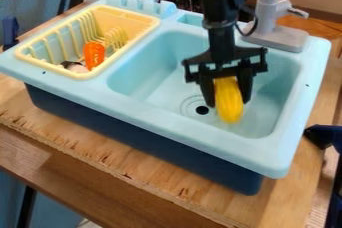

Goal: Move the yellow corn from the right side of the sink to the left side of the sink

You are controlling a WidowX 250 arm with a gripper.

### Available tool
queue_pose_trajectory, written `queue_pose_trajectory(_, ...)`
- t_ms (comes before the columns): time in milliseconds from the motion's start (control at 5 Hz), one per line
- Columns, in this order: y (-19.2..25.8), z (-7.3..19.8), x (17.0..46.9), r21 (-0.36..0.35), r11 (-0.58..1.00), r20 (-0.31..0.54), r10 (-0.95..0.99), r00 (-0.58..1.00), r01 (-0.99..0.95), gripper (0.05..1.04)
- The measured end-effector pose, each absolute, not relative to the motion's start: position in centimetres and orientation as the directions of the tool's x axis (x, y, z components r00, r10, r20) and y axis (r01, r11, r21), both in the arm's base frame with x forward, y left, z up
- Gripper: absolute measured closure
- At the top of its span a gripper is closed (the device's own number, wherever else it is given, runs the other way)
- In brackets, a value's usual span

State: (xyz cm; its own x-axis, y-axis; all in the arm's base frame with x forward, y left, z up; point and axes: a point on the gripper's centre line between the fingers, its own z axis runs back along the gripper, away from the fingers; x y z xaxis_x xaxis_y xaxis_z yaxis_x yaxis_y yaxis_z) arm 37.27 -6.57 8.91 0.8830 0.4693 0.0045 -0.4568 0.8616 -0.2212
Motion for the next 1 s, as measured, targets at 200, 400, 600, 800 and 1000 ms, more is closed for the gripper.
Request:
queue_pose_trajectory(200,-6.3,11.6,36.5,-0.161,0.954,-0.036,0.249,0.968,-0.251,0.431)
queue_pose_trajectory(400,-5.1,13.3,35.6,-0.091,0.995,-0.085,0.041,0.996,-0.049,0.431)
queue_pose_trajectory(600,-3.3,12.1,35.6,-0.049,0.999,-0.167,-0.021,0.986,0.013,0.431)
queue_pose_trajectory(800,-1.3,11.0,34.8,-0.027,1.000,-0.213,-0.017,0.977,0.012,0.431)
queue_pose_trajectory(1000,-0.1,9.4,33.9,-0.025,0.999,-0.239,-0.039,0.970,0.034,0.431)
